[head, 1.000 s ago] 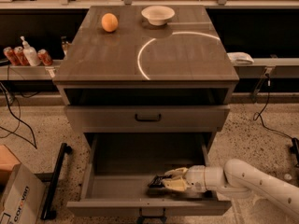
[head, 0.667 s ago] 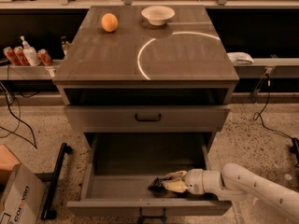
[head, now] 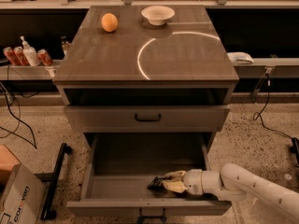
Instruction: Place rxbar chocolate into middle drawer
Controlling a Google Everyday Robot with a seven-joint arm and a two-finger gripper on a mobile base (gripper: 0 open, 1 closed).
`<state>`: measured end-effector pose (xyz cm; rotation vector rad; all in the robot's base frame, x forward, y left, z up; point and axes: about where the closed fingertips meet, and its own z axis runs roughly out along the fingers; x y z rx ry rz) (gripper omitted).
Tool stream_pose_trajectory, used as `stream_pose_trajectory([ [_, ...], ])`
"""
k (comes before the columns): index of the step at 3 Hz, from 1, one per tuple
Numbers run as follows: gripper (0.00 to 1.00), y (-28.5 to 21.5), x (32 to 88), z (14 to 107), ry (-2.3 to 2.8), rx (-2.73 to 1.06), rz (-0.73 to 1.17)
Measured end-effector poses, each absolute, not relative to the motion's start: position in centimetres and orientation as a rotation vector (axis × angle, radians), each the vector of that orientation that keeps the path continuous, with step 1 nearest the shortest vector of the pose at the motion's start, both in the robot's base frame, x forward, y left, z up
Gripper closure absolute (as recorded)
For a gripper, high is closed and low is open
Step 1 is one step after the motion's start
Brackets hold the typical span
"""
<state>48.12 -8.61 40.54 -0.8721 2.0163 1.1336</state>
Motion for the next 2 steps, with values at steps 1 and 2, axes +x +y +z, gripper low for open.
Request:
stream_pose_trajectory([
  [1, 0.15, -8.42, 48.08, 40.53, 2.015, -0.874, 1.137],
  [2, 0.00, -8.23, 48.05, 40.51, 2.014, -0.876, 1.141],
])
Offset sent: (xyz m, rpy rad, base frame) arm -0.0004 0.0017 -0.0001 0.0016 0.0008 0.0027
